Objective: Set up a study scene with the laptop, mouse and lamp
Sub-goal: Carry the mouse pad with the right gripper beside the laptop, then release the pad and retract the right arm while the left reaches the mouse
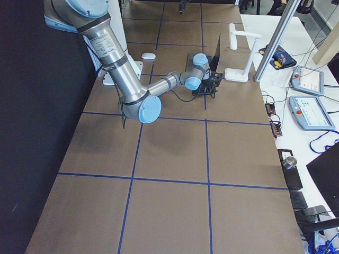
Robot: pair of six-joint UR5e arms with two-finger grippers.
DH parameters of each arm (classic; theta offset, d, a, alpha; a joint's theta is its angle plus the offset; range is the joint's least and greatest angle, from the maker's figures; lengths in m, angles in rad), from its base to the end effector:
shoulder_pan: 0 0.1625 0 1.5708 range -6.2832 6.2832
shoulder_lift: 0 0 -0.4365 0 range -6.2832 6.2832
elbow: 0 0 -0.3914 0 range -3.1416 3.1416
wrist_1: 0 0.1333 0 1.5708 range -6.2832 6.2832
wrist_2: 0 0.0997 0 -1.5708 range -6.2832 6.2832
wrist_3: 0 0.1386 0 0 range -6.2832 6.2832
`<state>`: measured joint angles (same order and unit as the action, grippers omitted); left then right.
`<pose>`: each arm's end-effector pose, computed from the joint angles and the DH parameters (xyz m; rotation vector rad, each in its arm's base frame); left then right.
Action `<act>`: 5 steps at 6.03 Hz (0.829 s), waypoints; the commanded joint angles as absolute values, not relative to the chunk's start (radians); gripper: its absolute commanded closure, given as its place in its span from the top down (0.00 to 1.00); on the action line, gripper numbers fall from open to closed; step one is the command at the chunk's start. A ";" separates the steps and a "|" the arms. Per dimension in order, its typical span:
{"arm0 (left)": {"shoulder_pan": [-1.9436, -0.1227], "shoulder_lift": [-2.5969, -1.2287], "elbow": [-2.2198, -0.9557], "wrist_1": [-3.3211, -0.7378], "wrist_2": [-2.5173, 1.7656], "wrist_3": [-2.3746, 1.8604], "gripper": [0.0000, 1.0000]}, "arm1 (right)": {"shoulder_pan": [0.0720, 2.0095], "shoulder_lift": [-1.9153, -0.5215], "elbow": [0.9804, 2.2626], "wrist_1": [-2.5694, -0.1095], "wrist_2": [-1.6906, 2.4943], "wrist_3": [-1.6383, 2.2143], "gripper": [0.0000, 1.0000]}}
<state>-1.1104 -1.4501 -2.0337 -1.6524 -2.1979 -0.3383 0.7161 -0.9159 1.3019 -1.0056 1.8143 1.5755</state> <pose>0.1548 -0.4291 0.5258 0.1377 0.7297 0.2493 -0.5348 -0.5978 0.3583 0.1204 -0.9782 0.5468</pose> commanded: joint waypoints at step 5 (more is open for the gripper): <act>-0.754 -1.730 -2.060 -1.671 -2.069 -0.749 1.00 | 0.944 -1.147 1.767 -1.671 2.118 0.715 1.00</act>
